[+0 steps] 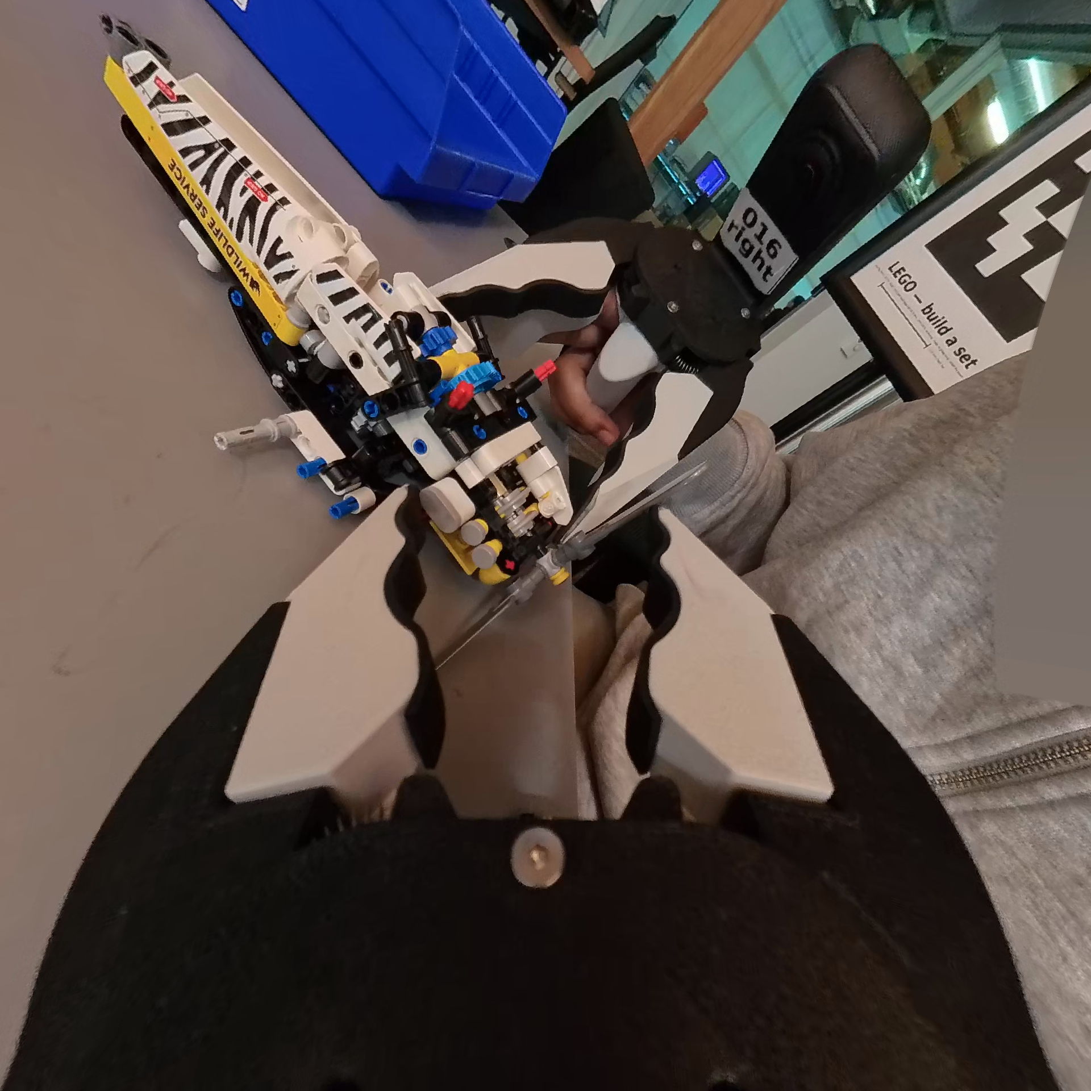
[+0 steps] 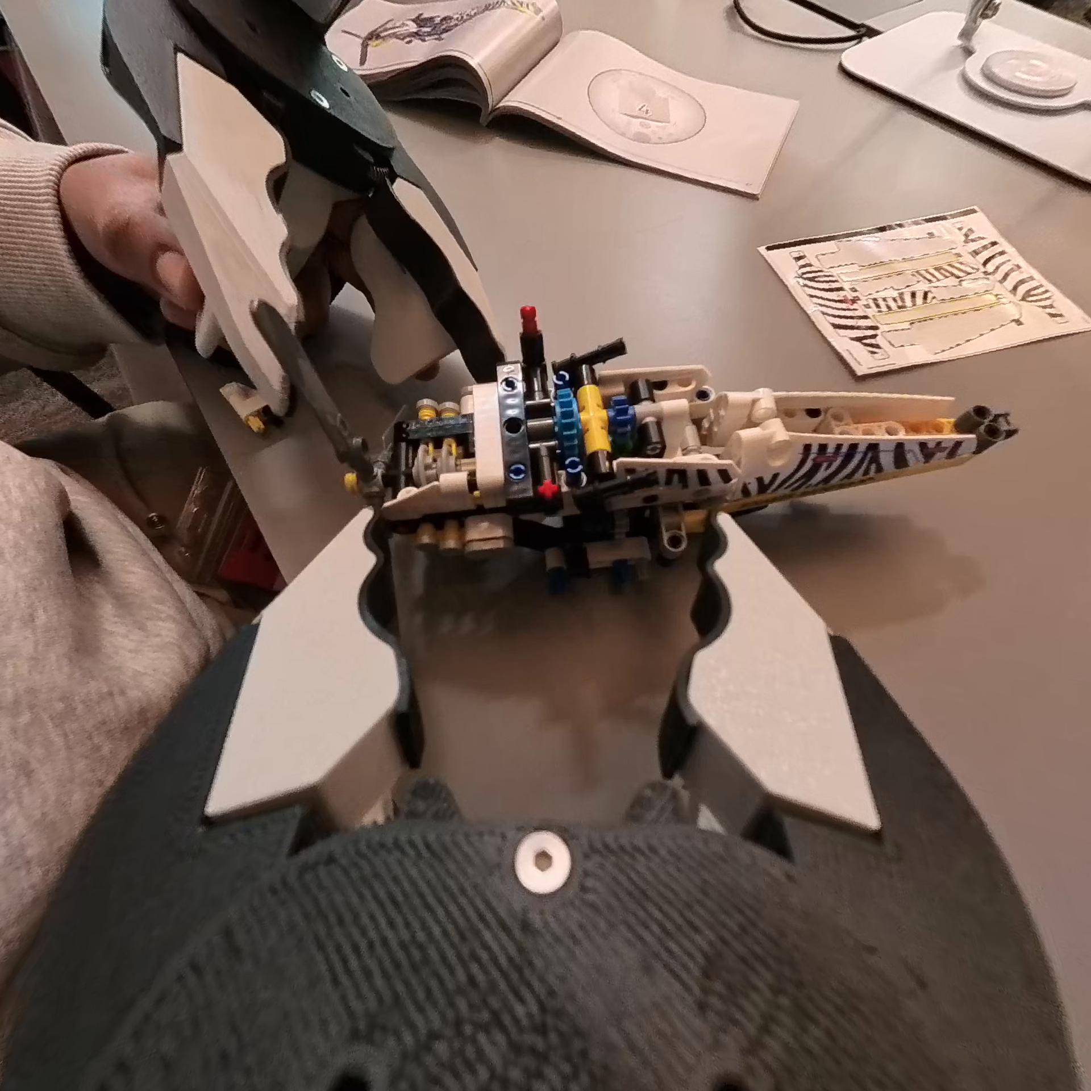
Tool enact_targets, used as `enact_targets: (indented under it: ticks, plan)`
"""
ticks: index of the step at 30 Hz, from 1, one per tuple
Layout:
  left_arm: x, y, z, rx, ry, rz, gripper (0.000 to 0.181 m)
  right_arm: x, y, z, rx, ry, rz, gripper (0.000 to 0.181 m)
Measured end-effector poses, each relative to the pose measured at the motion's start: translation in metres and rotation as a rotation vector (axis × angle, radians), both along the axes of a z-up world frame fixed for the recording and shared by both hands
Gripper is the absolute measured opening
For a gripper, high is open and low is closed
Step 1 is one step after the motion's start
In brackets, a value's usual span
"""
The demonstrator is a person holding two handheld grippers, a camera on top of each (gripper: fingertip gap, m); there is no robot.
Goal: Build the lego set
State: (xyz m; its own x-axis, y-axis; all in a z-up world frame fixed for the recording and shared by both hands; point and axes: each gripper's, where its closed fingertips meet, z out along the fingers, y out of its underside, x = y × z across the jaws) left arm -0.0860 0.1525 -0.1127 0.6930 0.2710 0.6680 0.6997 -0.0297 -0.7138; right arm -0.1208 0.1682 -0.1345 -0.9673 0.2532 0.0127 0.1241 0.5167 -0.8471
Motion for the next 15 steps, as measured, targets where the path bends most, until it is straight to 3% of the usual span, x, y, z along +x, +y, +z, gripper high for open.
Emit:
enact_targets:
  ticks: [15]
  plan:
    - [0.0003, 0.0006, -0.0016, -0.013, -0.001, 0.000, 0.072, 0.0000, 0.0009, -0.0007, 0.034, -0.002, 0.009, 0.103]
